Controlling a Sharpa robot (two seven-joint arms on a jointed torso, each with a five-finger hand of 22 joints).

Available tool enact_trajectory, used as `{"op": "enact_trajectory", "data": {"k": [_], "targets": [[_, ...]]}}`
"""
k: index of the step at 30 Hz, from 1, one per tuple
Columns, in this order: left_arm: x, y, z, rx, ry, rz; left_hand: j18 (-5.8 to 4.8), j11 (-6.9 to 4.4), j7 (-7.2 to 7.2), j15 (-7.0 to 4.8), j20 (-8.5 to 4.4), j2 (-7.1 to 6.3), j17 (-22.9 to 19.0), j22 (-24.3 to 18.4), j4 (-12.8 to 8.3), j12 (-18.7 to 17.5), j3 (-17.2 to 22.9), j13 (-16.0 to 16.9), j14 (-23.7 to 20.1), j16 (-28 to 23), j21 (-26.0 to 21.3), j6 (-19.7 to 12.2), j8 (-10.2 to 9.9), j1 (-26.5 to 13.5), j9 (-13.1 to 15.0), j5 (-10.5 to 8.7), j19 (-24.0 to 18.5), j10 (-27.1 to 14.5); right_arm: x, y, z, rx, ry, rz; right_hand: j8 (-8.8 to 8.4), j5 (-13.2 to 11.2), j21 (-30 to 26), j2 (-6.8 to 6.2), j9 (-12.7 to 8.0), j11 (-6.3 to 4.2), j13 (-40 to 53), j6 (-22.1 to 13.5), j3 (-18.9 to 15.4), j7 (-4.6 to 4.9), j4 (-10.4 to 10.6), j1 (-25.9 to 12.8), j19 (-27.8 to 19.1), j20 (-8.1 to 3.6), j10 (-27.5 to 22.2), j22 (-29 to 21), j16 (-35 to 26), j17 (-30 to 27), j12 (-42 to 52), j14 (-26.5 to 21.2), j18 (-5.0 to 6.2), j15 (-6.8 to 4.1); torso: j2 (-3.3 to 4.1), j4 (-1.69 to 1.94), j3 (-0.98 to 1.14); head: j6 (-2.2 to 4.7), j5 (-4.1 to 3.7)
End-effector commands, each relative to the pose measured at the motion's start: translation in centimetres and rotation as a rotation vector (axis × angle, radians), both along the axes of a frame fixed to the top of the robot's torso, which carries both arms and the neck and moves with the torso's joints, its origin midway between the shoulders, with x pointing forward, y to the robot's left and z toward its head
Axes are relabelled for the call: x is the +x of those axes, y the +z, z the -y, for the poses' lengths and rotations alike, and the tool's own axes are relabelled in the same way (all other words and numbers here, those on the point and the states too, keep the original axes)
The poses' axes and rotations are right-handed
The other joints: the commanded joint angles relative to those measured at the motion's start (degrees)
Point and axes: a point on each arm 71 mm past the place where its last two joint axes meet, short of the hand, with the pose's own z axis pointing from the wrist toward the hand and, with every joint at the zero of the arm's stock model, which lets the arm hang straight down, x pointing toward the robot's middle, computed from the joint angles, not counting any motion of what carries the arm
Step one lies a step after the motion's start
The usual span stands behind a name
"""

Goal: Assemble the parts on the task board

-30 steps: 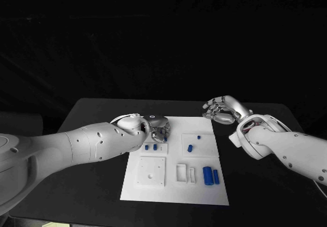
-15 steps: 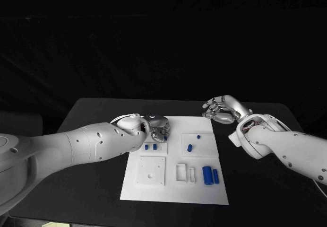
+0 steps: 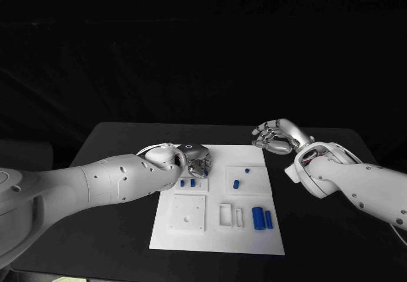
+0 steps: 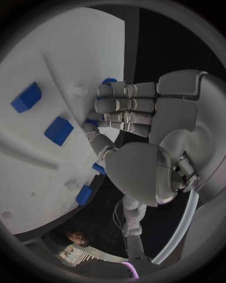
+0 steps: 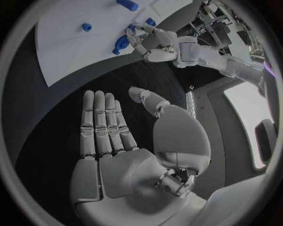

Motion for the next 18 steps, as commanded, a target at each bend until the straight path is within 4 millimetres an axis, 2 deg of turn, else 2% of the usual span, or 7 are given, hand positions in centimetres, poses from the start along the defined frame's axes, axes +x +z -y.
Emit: {"op": "enact_trajectory", "data": {"k": [1, 18], "targets": [[-0.5, -0.8, -0.3, -0.011, 0.01, -0.015, 1.11, -0.13, -0.17, 0.0, -1.88, 0.46, -0.09, 1.05, 0.11, 0.34, 0.09, -0.01, 0.63, 0.32, 0.4, 0.64, 0.28, -0.08, 0.11, 0.2, 0.59, 0.65, -0.1, 0.1, -0.1, -0.005, 0.017, 0.008, 0.21, 0.26, -0.38, 0.19, -0.06, -0.03, -0.07, 0.08, -0.09, 0.1, 0.11, -0.17, -0.44, -0.03, -0.33, 0.08, 0.24, -0.09, 0.38, -0.54, 0.9, -0.04, -0.02, -0.05, 0.0, 0.17, 0.04], [-0.6, 0.7, -1.6, -0.222, 0.069, 0.019, 1.2, -0.41, -0.33, -0.32, -2.26, 0.37, -0.12, 1.15, 0.13, 0.1, 0.13, -0.07, 1.3, 0.81, 1.02, 1.12, 0.36, -0.37, 0.0, 0.69, 1.44, 1.31, 0.0, 0.0, 0.0, -0.007, 0.012, 0.008, 0.25, 0.28, -0.4, 0.22, -0.1, -0.03, -0.14, 0.1, -0.09, 0.09, 0.1, -0.16, -0.43, -0.03, -0.33, 0.11, 0.29, -0.13, 0.43, -0.54, 0.9, -0.04, 0.0, 0.09, -0.04, 0.54, 0.06]]}}
